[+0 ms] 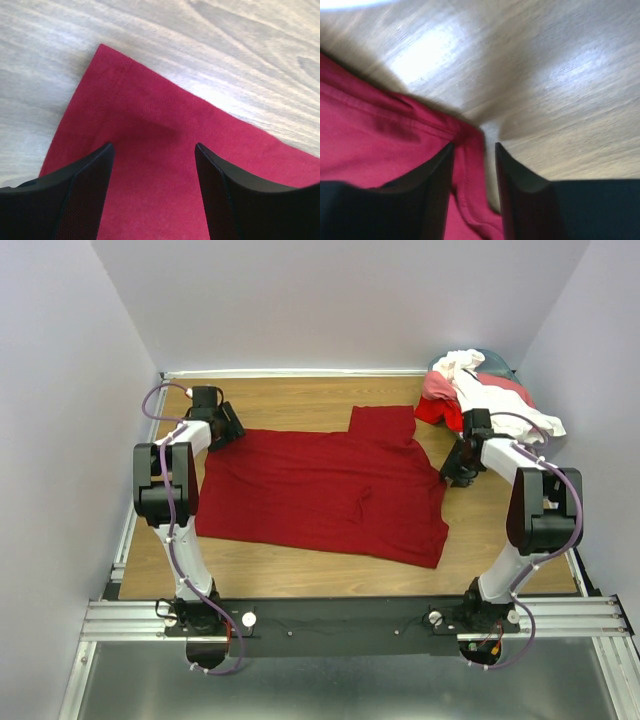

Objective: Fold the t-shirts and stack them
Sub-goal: Fold the tshirt

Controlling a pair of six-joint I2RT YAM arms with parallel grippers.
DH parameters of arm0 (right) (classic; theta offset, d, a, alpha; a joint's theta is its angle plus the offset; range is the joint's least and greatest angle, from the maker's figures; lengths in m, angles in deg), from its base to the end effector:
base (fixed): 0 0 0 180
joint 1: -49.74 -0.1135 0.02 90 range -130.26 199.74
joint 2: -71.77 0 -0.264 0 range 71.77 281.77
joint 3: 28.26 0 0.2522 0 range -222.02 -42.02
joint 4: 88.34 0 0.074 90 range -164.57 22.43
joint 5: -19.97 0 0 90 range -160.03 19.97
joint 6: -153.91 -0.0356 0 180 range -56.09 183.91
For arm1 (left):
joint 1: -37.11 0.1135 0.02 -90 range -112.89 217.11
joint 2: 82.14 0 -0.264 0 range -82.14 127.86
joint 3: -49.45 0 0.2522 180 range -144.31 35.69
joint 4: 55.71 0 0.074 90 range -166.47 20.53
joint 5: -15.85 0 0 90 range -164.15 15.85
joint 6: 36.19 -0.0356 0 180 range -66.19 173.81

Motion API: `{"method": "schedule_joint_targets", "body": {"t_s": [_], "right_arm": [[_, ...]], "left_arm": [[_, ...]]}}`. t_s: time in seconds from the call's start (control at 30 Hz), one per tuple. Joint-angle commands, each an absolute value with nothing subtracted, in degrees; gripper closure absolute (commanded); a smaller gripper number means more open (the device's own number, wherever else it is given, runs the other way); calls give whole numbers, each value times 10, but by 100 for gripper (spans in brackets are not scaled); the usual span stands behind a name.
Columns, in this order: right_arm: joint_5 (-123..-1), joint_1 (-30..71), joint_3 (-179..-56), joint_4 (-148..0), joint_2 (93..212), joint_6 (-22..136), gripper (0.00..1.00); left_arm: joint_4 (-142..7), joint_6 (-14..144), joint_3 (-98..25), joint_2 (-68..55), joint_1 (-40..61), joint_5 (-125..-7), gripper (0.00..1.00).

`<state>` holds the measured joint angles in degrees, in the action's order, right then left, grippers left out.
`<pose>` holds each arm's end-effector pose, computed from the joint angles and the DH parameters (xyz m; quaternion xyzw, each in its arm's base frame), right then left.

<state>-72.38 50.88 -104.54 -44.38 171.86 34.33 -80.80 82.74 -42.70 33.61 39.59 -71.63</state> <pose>0.3383 -0.0082 0.1702 0.2637 0.9449 0.0278 0.1918 0.4378 0.0174 0.1680 -0.2458 0.9027 -0.1007 0.3386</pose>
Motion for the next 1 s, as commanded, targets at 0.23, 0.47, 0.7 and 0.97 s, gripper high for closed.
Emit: {"method": "schedule_joint_targets", "body": {"t_s": [0.23,0.47,0.7,0.97], "right_arm": [[-641,507,-1118,-422,1672,354,30],[-615,453,-1174,-424,1717,344,30],[-606,382,-1192,-441,1757,318,30],[-602,334,-1118,-474,1757,285,29]], "left_arm": [[-860,798,-508,322,394,-761,26],[-865,792,-518,343,376,-762,26],[-858,795,-480,331,346,-745,26],[-827,794,-350,226,344,-767,26]]}}
